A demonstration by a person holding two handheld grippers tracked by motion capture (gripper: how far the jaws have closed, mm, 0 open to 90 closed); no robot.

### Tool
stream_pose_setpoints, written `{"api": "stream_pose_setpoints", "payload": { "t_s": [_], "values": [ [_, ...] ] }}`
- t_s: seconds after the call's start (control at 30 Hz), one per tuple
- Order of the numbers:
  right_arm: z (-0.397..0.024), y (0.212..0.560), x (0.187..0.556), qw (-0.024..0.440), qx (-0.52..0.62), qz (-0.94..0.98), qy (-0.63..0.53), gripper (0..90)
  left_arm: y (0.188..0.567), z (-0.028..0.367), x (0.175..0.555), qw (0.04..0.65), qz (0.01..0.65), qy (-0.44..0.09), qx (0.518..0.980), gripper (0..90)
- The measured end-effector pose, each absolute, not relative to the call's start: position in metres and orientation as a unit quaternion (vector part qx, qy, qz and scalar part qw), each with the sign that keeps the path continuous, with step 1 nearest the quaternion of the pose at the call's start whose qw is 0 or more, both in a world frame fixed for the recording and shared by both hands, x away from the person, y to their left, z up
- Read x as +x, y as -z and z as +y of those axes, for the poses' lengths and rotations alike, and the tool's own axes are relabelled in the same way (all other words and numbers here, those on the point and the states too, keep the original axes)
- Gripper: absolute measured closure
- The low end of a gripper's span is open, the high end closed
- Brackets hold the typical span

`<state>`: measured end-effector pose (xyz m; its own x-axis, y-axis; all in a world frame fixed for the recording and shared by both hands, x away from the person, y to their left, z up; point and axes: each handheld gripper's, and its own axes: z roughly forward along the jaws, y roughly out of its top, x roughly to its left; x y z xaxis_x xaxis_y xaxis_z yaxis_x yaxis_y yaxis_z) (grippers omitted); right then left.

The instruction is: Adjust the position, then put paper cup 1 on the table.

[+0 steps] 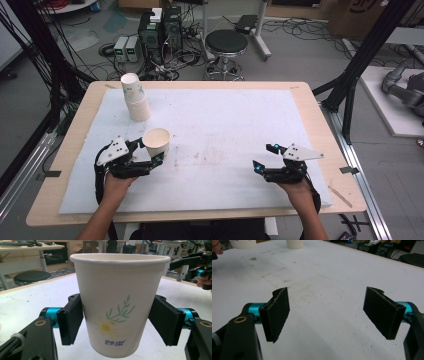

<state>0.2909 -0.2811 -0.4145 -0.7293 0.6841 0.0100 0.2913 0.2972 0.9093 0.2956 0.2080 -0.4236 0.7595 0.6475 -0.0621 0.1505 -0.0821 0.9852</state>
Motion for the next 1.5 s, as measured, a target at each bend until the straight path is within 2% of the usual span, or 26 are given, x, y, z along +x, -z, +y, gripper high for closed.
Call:
{"api": "stream_pose_setpoints", "payload": {
  "t_s": [0.43,0.9,1.13,1.5],
  "values": [
    [-0.286,0.415,0.289,0.205,0.316,0.777,-0.504,21.9,0.423,0.216,0.297,0.614,0.293,-0.222,0.699,29.2],
    [-0.287,0.415,0.287,0.205,0.315,0.779,-0.501,21.9,0.43,0.263,0.303,0.595,0.36,-0.268,0.667,29.3],
    [-0.289,0.416,0.285,0.208,0.315,0.78,-0.5,21.9,0.441,0.281,0.308,0.558,0.405,-0.27,0.672,29.2],
    [-0.287,0.417,0.286,0.204,0.311,0.782,-0.499,21.9,0.447,0.287,0.31,0.523,0.43,-0.283,0.679,29.7]
  ]
}}
